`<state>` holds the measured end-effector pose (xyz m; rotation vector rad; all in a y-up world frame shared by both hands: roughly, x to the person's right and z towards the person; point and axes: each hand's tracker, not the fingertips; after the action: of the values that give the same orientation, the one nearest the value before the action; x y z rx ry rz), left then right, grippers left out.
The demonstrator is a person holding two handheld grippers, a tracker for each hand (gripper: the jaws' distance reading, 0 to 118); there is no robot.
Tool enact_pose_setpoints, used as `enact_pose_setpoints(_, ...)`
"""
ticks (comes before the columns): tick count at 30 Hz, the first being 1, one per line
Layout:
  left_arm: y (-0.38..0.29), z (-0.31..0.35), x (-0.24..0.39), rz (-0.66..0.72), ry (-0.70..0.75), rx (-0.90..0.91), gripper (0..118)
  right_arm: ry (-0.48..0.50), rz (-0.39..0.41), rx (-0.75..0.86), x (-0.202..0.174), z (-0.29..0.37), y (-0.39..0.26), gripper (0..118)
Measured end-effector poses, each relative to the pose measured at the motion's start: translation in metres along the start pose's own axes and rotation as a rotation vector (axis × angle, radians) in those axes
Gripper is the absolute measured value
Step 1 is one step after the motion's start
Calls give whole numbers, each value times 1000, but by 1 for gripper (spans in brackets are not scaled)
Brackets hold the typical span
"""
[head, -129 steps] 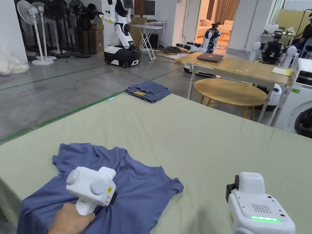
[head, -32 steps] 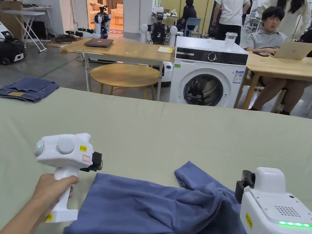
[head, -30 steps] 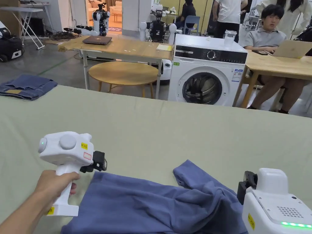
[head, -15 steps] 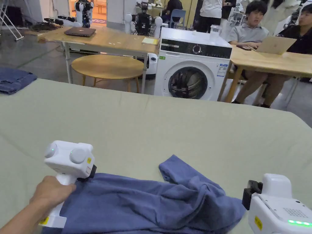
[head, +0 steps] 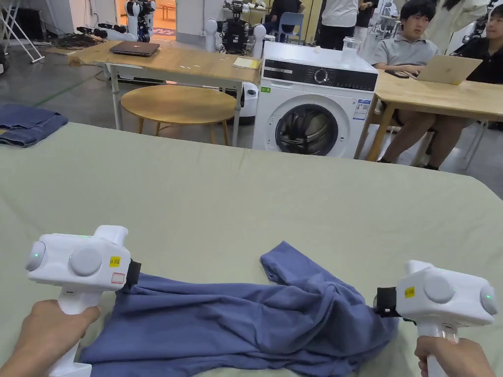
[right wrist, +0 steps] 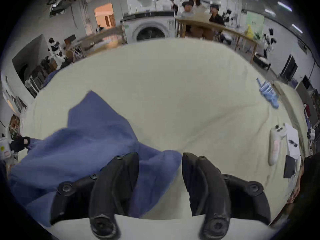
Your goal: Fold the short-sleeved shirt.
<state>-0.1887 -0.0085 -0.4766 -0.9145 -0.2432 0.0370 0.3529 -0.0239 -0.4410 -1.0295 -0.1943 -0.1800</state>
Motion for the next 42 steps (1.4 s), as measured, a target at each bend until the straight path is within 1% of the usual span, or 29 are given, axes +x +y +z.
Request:
enact_pose_setpoints(2,-5,3,0,4,-2,2,0,13,-20,-64,0,-17,-1,54)
enact_pose_setpoints(3,-9,4,1,7,-2,3,0,4,-10,-92,-3,-21,-6,54)
enact_pose_setpoints(4,-11,5,3,8,-3,0,0,-5,-4,-106,-6,-25,-8,51)
enact_pose_setpoints(5,-13,6,4,8,-2,-4,0,-1,2,-95,-8,-27,-10,43)
enact_pose_setpoints(7,-18,6,5,11,0,-11,0,13,13,-56,-13,-23,-18,15)
enact_pose_setpoints(8,-15,-4,-1,12,-1,-10,0,46,2,-60,-15,-23,-18,8)
enact_pose_setpoints(9,-15,-5,-1,11,-1,-10,0,83,-23,-59,-17,-24,-18,7)
enact_pose_setpoints(10,-15,-5,-1,10,-1,-9,0,26,-7,-45,-19,-22,-20,6)
enact_pose_setpoints(13,-12,0,-5,14,2,8,0,24,39,12,-19,-8,-21,5)
enact_pose_setpoints(15,-6,10,-7,11,6,59,0,24,30,94,-14,10,-18,5)
enact_pose_setpoints(17,6,25,-11,8,11,92,0,2,37,172,-11,32,-11,5)
enact_pose_setpoints(19,20,46,-14,6,21,132,0,0,22,258,-4,58,-3,5)
enact_pose_setpoints(23,48,89,-27,1,46,232,0,5,19,396,-2,111,15,5)
enact_pose_setpoints(24,55,106,-29,-5,56,257,0,-13,38,425,-3,124,21,5)
enact_pose_setpoints(26,71,129,-37,-1,73,292,0,-35,41,497,-5,148,31,5)
enact_pose_setpoints(29,91,162,-51,1,99,348,0,-51,32,556,-6,183,45,5)
enact_pose_setpoints(31,104,181,-61,16,114,386,0,-78,30,602,-4,203,58,5)
enact_pose_setpoints(33,115,197,-70,34,143,420,0,-79,20,620,-2,221,70,5)
enact_pose_setpoints(34,122,207,-77,44,151,431,0,-78,8,656,0,230,76,5)
enact_pose_setpoints(36,135,221,-88,69,160,446,0,-113,23,676,-1,243,88,5)
enact_pose_setpoints(40,159,238,-101,68,193,466,0,-88,13,730,2,262,109,5)
enact_pose_setpoints(42,171,244,-104,70,198,478,0,-103,33,769,-4,271,118,4)
